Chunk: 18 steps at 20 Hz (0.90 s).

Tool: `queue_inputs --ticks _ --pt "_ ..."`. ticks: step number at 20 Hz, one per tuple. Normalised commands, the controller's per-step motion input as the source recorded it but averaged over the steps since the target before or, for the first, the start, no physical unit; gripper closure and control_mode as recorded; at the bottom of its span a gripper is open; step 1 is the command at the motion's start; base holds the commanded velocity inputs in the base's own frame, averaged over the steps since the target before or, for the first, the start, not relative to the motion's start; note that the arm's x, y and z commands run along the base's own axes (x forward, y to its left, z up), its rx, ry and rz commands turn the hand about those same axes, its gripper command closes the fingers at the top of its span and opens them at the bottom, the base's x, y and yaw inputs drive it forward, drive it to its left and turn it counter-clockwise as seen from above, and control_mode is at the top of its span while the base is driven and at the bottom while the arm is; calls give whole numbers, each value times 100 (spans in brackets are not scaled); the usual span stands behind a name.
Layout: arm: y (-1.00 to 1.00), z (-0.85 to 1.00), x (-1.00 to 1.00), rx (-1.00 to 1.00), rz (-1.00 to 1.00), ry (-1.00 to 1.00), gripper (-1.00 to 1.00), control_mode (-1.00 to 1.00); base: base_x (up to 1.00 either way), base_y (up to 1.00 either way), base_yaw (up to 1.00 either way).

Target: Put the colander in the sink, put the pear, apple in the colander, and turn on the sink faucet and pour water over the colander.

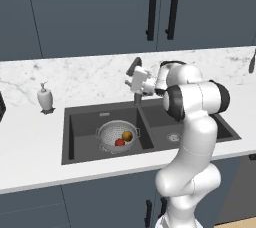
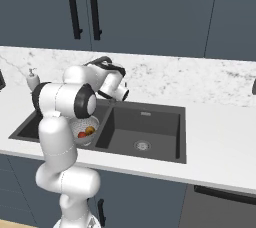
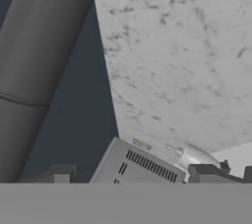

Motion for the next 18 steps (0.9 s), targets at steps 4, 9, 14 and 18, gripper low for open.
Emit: queue_inputs --ticks 4,9,14,18 --pt "30 11 20 0 -13 -5 -100 -100 0 0 0" --pt "21 9 15 0 -13 0 -100 -100 0 0 0" --pt "16 15 17 0 -12 0 -100 -100 0 0 0" --pt "7 20 20 0 -11 1 -100 -100 0 0 0"
